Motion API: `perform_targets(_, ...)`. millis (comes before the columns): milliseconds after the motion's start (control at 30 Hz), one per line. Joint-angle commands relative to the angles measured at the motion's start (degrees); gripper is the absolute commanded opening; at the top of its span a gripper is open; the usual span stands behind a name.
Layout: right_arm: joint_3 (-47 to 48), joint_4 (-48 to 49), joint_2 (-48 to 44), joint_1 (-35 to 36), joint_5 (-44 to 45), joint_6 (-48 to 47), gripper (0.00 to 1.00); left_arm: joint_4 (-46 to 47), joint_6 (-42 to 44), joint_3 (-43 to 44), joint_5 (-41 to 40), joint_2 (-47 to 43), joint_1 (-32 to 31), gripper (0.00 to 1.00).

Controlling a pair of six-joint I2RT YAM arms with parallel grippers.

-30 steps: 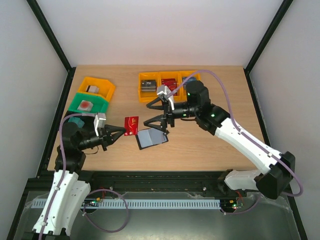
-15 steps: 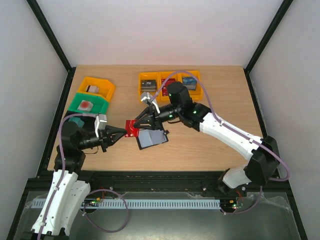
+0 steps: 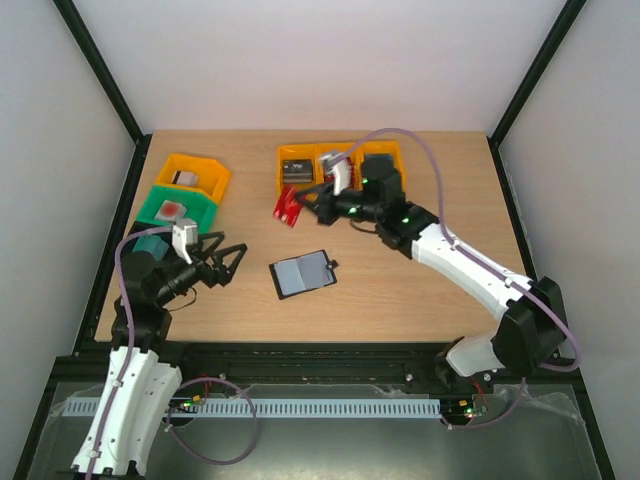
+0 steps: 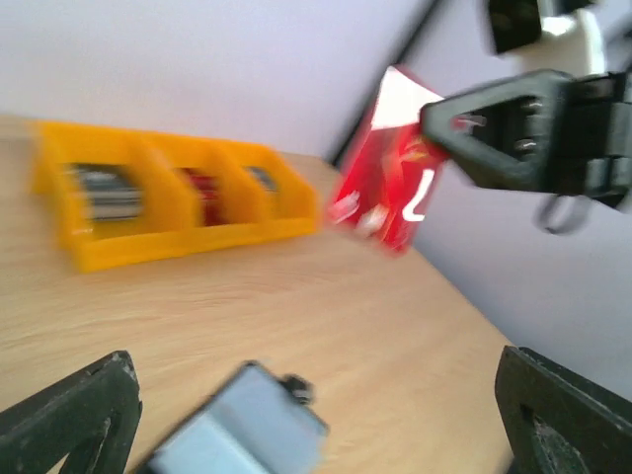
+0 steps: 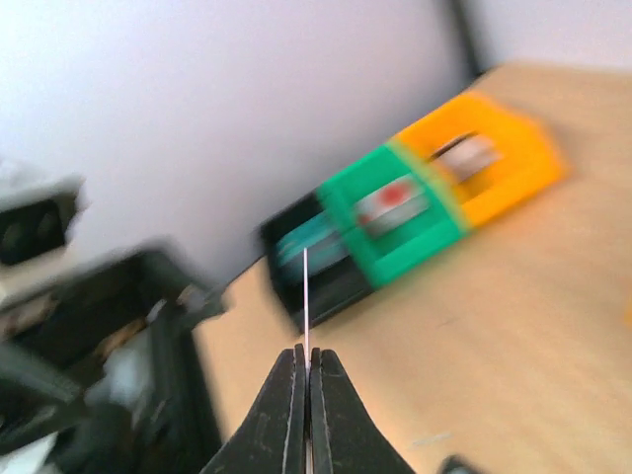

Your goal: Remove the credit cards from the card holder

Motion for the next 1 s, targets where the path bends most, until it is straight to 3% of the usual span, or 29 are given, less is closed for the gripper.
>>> perform_targets(0, -6.5, 13.1, -1.5, -10.4, 22.0, 15.9, 0.02, -0.8, -10.3, -5.5, -20.5, -3.0, 4.2, 0.99)
perform_targets(233, 0.4, 18.0, 14.4, -18.6, 36.2, 26.8, 0.02, 0.4, -17.0, -9.9, -22.2, -5.9, 8.0, 0.99)
perform_targets(467, 10.3, 19.7, 30.6, -19.8, 38.3, 35.0, 0.02, 2.9, -19.0, -12.1, -23.1, -6.7, 10.0, 0.99)
perform_targets(967, 25.2, 17.3, 47.9, -19.8, 39.8, 39.9, 0.02, 4.7, -19.8, -13.5, -23.7, -9.1, 12.2, 1.00)
